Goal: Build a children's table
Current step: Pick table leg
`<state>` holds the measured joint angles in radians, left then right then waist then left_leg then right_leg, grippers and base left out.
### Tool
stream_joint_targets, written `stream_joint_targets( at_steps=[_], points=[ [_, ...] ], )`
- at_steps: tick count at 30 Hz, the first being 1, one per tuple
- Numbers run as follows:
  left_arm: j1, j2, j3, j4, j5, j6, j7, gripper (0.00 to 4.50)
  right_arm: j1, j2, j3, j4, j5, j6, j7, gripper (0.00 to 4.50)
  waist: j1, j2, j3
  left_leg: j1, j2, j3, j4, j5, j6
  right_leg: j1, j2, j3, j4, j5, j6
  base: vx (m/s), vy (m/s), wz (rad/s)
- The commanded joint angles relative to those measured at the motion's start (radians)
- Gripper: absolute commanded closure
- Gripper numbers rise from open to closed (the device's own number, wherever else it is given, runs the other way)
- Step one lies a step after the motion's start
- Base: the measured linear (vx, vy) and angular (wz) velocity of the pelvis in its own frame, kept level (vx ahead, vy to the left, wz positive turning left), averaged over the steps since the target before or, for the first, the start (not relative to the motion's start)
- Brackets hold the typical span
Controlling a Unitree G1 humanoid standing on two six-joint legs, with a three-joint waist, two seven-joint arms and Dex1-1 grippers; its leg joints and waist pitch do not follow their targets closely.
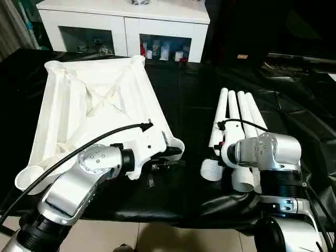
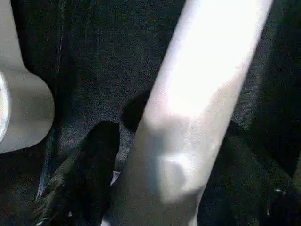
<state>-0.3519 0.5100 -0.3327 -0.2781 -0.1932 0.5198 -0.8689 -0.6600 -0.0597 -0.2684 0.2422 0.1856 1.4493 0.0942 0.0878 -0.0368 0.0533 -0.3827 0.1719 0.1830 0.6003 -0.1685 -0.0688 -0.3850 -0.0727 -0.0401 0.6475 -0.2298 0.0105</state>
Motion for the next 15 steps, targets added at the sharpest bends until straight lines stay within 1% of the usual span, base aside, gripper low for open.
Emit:
stream_joint_targets(
  at_steps=[1, 2, 3, 4, 5, 6, 7, 8, 9, 10, 11, 12, 13, 14, 15],
  points=[
    [-0.012, 0.003, -0.003, 0.007, 0.014, -0.013, -0.002, 3.03, -0.008, -0.001, -0.017, 0.009, -0.005, -0.001, -0.011, 1.65, -0.002, 0.013, -0.069, 0.027, 0.045, -0.016, -0.074, -0.1, -0.088, 0.041, -0.057, 0.043, -0.063, 0.033, -0.158, 0.0, 0.0, 0.0],
    [-0.009, -0.002, 0.004, 0.013, 0.018, -0.024, 0.011, 3.03, -0.01, 0.003, -0.027, 0.007, -0.005, -0.009, -0.019, 1.68, -0.001, 0.023, -0.069, 0.027, 0.045, -0.017, -0.073, -0.1, -0.092, 0.04, -0.058, 0.043, -0.062, 0.034, -0.158, 0.0, 0.0, 0.0],
    [-0.004, -0.015, 0.015, 0.027, 0.032, -0.056, 0.039, 3.03, -0.012, 0.008, -0.039, 0.003, -0.005, -0.019, -0.026, 1.68, -0.002, 0.026, -0.069, 0.027, 0.044, -0.017, -0.073, -0.104, -0.096, 0.04, -0.057, 0.044, -0.063, 0.041, -0.157, 0.0, 0.0, 0.0],
    [-0.001, -0.023, 0.023, 0.036, 0.041, -0.077, 0.056, 3.03, -0.014, 0.012, -0.046, 0.002, -0.005, -0.026, -0.031, 1.85, -0.003, 0.024, -0.07, 0.027, 0.045, -0.017, -0.073, -0.11, -0.097, 0.041, -0.057, 0.044, -0.063, 0.047, -0.156, 0.0, 0.0, 0.0],
    [0.0, -0.049, 0.046, 0.062, 0.057, -0.115, 0.11, 3.03, -0.019, 0.021, -0.065, -0.012, 0.003, -0.062, -0.038, 2.06, -0.001, 0.033, -0.07, 0.027, 0.044, -0.02, -0.073, -0.114, -0.101, 0.041, -0.057, 0.043, -0.062, 0.051, -0.157, 0.0, 0.0, 0.0],
    [0.0, -0.051, 0.047, 0.063, 0.058, -0.117, 0.112, 3.03, -0.019, 0.022, -0.066, -0.013, 0.003, -0.063, -0.038, 2.06, -0.003, 0.029, -0.069, 0.026, 0.045, -0.018, -0.074, -0.122, -0.1, 0.041, -0.057, 0.044, -0.066, 0.053, -0.156, 0.0, 0.0, 0.0],
    [-0.005, -0.074, 0.073, 0.088, 0.061, -0.117, 0.158, 2.74, -0.027, 0.034, -0.087, -0.033, 0.016, -0.115, -0.043, 2.05, -0.004, 0.031, -0.071, 0.026, 0.045, -0.019, -0.073, -0.137, -0.105, 0.043, -0.058, 0.044, -0.065, 0.056, -0.16, 0.0, 0.0, 0.0],
    [-0.013, -0.105, 0.108, 0.113, 0.049, -0.125, 0.199, 2.74, -0.028, 0.037, -0.087, -0.061, 0.029, -0.211, -0.028, 2.07, -0.001, 0.035, -0.072, 0.027, 0.046, -0.019, -0.072, -0.146, -0.105, 0.042, -0.06, 0.043, -0.066, 0.056, -0.163, 0.0, 0.0, 0.0],
    [-0.018, -0.118, 0.124, 0.123, 0.043, -0.129, 0.216, 2.66, -0.028, 0.039, -0.086, -0.075, 0.035, -0.259, -0.021, 2.28, -0.003, 0.033, -0.07, 0.026, 0.046, -0.02, -0.072, -0.152, -0.104, 0.042, -0.06, 0.043, -0.065, 0.053, -0.167, 0.0, 0.0, 0.0],
    [-0.042, -0.147, 0.163, 0.153, 0.023, -0.109, 0.254, 2.61, -0.019, 0.031, -0.051, -0.117, 0.032, -0.421, 0.016, 2.47, 0.002, 0.053, -0.072, 0.025, 0.046, -0.023, -0.07, -0.154, -0.101, 0.043, -0.063, 0.042, -0.063, 0.053, -0.169, 0.0, 0.0, 0.0],
    [-0.067, -0.16, 0.184, 0.173, 0.006, -0.08, 0.267, 2.49, -0.01, 0.018, -0.013, -0.146, 0.02, -0.519, 0.051, 2.47, 0.001, 0.049, -0.072, 0.026, 0.047, -0.02, -0.069, -0.164, -0.1, 0.04, -0.063, 0.042, -0.067, 0.054, -0.168, 0.0, 0.0, 0.0],
    [-0.093, -0.169, 0.201, 0.191, -0.009, -0.053, 0.275, 2.49, -0.003, 0.006, 0.014, -0.17, 0.014, -0.588, 0.084, 2.47, 0.002, 0.047, -0.07, 0.025, 0.045, -0.023, -0.069, -0.166, -0.091, 0.045, -0.061, 0.042, -0.067, 0.047, -0.167, 0.0, 0.0, 0.0],
    [-0.093, -0.169, 0.201, 0.191, -0.009, -0.053, 0.275, 2.26, -0.003, 0.006, 0.014, -0.17, 0.014, -0.588, 0.084, 2.57, 0.003, 0.046, -0.069, 0.023, 0.043, -0.021, -0.067, -0.149, -0.073, 0.044, -0.06, 0.043, -0.068, 0.05, -0.168, 0.0, 0.0, 0.0],
    [-0.168, -0.235, 0.285, 0.21, -0.117, 0.072, 0.307, 2.21, -0.005, 0.008, -0.009, -0.247, 0.077, -0.619, 0.175, 2.73, 0.005, 0.057, -0.07, 0.023, 0.04, -0.019, -0.064, -0.135, -0.059, 0.044, -0.059, 0.043, -0.065, 0.062, -0.179, 0.0, 0.0, 0.0],
    [-0.173, -0.239, 0.29, 0.21, -0.124, 0.078, 0.31, 2.18, -0.005, 0.009, -0.012, -0.252, 0.081, -0.619, 0.18, 2.85, 0.004, 0.054, -0.07, 0.023, 0.039, -0.016, -0.062, -0.136, -0.051, 0.044, -0.058, 0.044, -0.065, 0.073, -0.187, 0.0, 0.0, 0.0]
  ],
)
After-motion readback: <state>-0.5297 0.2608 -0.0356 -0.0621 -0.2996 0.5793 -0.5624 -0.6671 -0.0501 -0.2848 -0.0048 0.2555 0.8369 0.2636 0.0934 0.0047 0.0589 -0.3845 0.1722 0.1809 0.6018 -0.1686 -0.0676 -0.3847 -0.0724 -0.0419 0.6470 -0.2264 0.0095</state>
